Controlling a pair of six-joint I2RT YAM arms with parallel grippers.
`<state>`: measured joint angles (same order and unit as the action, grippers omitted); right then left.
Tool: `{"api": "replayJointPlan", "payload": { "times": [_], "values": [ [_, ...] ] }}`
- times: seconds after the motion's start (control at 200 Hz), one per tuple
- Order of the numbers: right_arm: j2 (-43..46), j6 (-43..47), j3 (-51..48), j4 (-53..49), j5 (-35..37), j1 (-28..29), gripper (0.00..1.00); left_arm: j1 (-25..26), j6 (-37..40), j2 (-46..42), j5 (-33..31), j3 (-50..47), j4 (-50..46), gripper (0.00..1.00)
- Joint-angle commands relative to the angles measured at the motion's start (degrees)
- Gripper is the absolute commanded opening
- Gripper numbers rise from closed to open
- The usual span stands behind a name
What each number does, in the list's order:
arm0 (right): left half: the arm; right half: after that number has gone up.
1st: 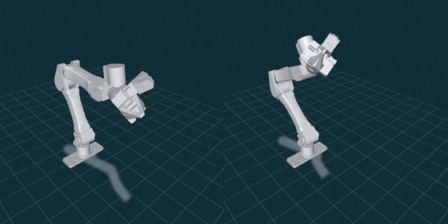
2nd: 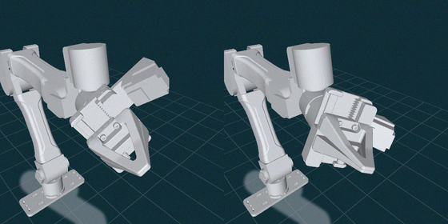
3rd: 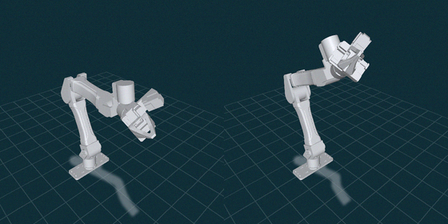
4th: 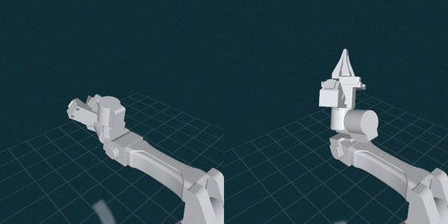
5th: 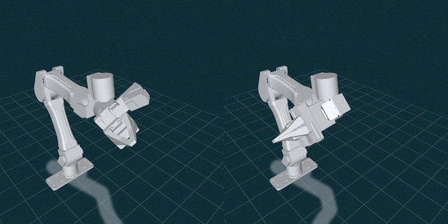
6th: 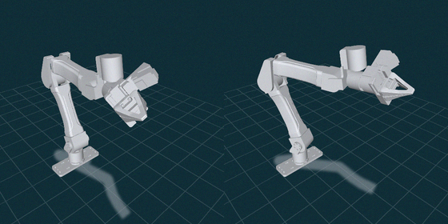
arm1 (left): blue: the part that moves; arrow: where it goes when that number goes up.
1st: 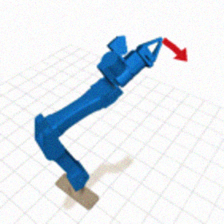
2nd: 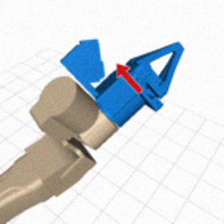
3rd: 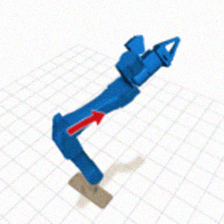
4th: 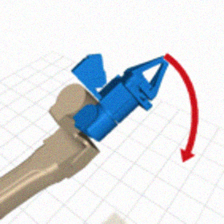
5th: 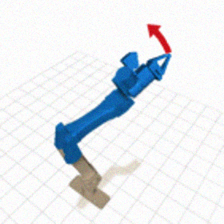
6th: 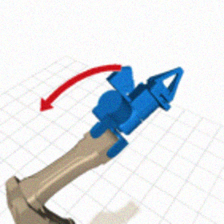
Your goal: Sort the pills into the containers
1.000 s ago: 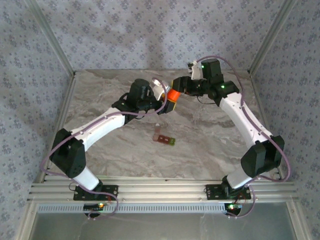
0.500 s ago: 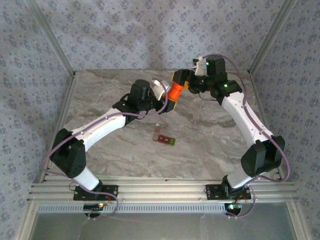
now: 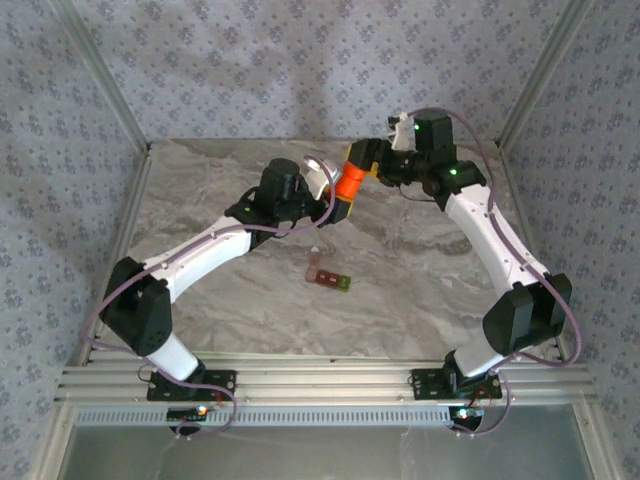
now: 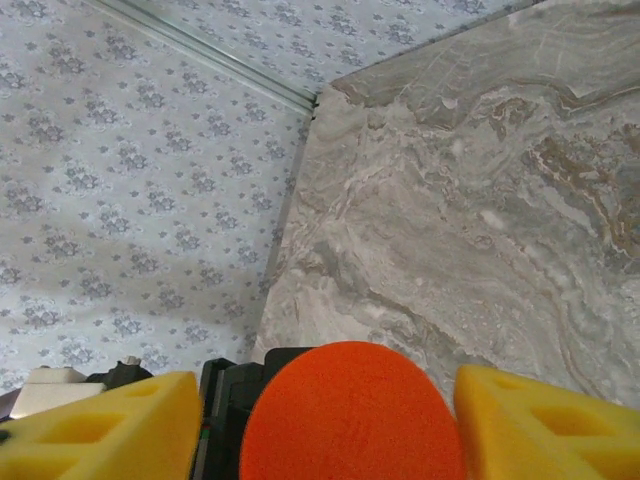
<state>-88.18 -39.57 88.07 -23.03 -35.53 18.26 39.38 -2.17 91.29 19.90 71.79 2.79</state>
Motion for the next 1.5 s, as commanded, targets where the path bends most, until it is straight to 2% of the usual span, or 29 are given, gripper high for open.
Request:
{"api": "replayJointPlan", "payload": {
  "times": [0.0,0.07,0.19,0.27,0.36,0.51,0.55,0.725,0.855,1.025,1.145,1.304,1.494],
  "values": [
    [0.18,1.13,1.49,-2.64,-2.17,1.49,0.56,0.32,0.88,0.61,0.04,0.63,1.8,0.0],
    [0.0,2.05,1.49,-3.43,-2.36,1.51,0.51,0.32,0.8,0.52,-0.03,0.65,1.86,0.0],
    [-0.02,3.02,1.22,-4.35,-3.07,1.51,0.52,0.2,0.84,0.48,0.31,0.89,1.59,0.0],
    [0.01,5.36,0.98,-4.66,-3.48,1.43,0.58,0.19,0.73,0.44,0.57,1.09,1.37,0.0],
    [0.18,5.8,0.61,-4.56,-3.41,1.42,0.69,0.2,0.75,0.4,0.85,1.24,1.21,0.0],
    [-0.05,5.82,0.61,-4.53,-3.09,1.33,0.69,0.2,0.68,0.3,0.98,1.33,0.91,0.0],
    [-0.22,6.03,0.74,-4.81,-3.06,1.38,0.67,0.22,0.7,0.32,1.01,1.41,0.82,0.0],
    [-0.47,7.32,0.27,-5.15,-3.51,1.13,0.44,0.13,0.8,0.12,1.25,1.54,0.48,0.0],
    [0.43,12.54,-2.29,-2.78,-8.12,-1.11,0.4,-0.29,-0.06,-0.23,3.13,1.52,0.44,0.0],
    [2.87,14.36,-9.62,8.94,-17.6,-7.36,0.5,-1.45,-4.01,-1.49,7.64,1.0,2.28,0.0],
    [2.75,14.53,-8.86,8.14,-18.51,-8.35,0.59,-1.62,-5.03,-2.13,9.1,0.98,2.44,0.0],
    [4.0,12.34,-8.15,7.62,-16.45,-8.41,0.78,-1.66,-4.07,-2.14,8.33,0.82,1.5,0.0],
    [6.01,4.88,-7.0,6.68,-8.97,-7.54,0.83,-1.6,-1.81,-1.51,6.52,1.01,0.16,0.0]
  ]
}}
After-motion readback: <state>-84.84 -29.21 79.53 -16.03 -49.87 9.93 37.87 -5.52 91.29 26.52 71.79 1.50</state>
